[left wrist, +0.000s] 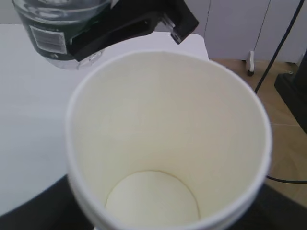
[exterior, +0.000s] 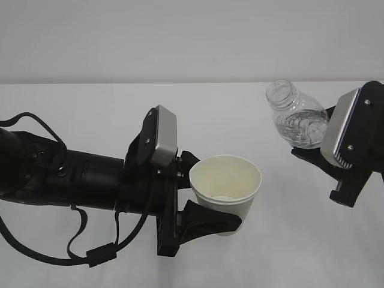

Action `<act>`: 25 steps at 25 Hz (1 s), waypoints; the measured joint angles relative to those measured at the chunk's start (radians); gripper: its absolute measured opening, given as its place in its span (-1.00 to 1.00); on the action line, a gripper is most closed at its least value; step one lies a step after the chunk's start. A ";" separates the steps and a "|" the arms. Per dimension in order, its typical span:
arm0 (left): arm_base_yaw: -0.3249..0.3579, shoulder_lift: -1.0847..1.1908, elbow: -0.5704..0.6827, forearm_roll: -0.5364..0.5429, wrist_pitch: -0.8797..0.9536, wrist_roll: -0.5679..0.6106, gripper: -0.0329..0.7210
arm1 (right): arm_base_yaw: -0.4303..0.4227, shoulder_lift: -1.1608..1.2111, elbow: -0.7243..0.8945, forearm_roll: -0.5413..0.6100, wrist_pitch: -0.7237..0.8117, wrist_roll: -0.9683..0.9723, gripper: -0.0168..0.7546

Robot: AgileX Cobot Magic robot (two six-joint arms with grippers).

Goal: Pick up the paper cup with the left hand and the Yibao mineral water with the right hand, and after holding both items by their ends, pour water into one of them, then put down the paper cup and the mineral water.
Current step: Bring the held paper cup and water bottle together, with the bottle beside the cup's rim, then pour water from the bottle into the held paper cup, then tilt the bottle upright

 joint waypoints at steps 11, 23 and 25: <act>0.000 0.000 -0.002 0.007 -0.017 0.002 0.39 | 0.000 0.000 0.000 0.000 0.013 -0.081 0.20; 0.000 0.000 -0.003 0.016 -0.017 0.002 0.38 | 0.000 0.000 0.000 -0.002 0.026 -0.161 0.20; 0.000 0.000 -0.003 0.016 -0.017 0.002 0.38 | 0.000 0.000 0.000 -0.002 0.026 -0.175 0.20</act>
